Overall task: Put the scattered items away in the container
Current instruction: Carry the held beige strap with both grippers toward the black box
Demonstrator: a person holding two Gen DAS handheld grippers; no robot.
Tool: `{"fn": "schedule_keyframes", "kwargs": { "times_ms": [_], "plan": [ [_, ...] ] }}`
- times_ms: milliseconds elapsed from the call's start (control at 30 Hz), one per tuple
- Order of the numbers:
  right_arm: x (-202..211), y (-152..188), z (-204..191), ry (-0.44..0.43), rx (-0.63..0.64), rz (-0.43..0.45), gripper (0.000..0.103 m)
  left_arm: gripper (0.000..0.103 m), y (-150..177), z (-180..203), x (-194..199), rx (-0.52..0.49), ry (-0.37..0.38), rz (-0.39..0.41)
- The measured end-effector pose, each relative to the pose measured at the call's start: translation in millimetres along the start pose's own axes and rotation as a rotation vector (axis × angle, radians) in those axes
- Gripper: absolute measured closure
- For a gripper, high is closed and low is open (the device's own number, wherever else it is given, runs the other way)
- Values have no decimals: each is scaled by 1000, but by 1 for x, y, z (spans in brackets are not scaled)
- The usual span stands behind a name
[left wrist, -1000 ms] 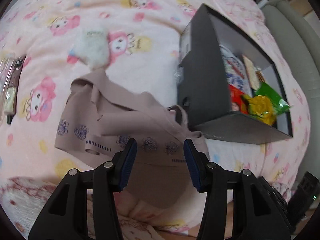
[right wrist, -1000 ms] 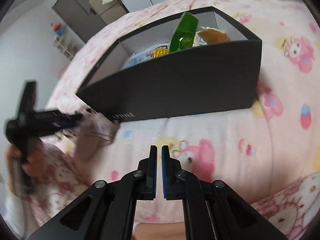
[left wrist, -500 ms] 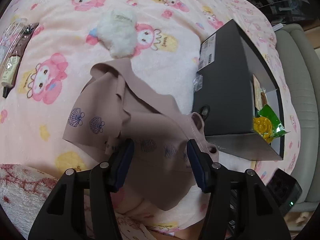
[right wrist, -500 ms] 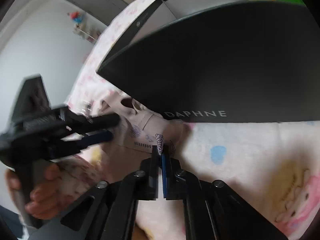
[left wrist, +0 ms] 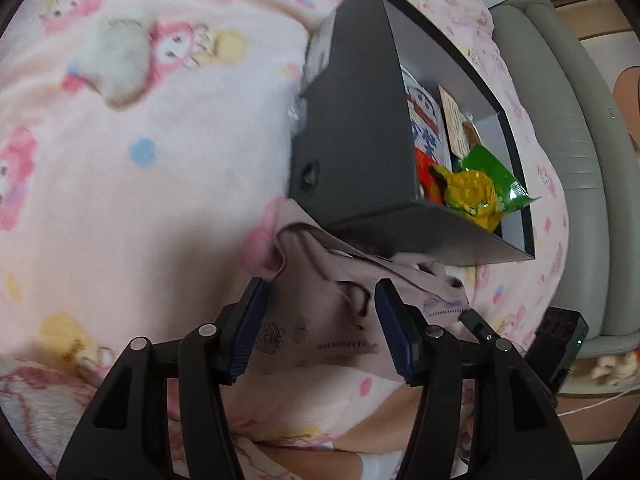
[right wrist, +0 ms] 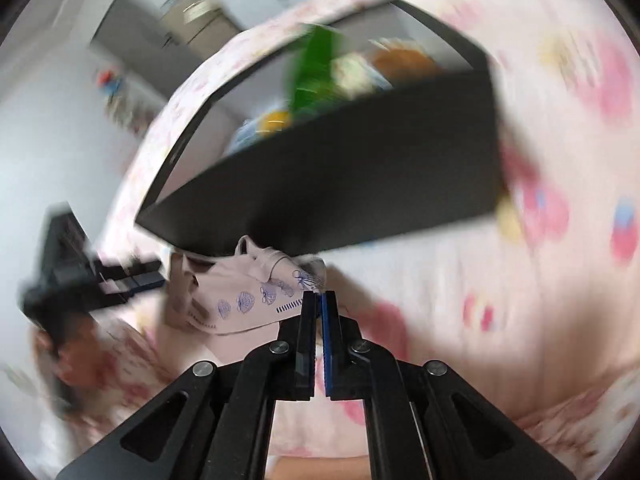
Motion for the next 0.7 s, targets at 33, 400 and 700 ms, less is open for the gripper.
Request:
{"fn": "schedule_keyframes", "kwargs": {
  "times_ms": [33, 400, 700],
  "plan": [
    [0, 0, 1, -35, -24, 15, 99, 45, -1, 0, -1, -2, -15, 5],
    [-50, 0, -30, 12, 37, -62, 60, 27, 3, -12, -15, 78, -81, -7],
    [-51, 3, -40, 9, 97, -39, 94, 83, 20, 45, -28, -211, -97, 5]
  ]
}}
Point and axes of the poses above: each gripper's, at about its wrist camera, not at the fingertips, and x roughly against the way its jaws point, z to its right, y to its underside, the point moved 3 cm from there along -x, roughly the way its jaws point, and after that the axes turned 7 degrees about z, right-handed, at the moved point
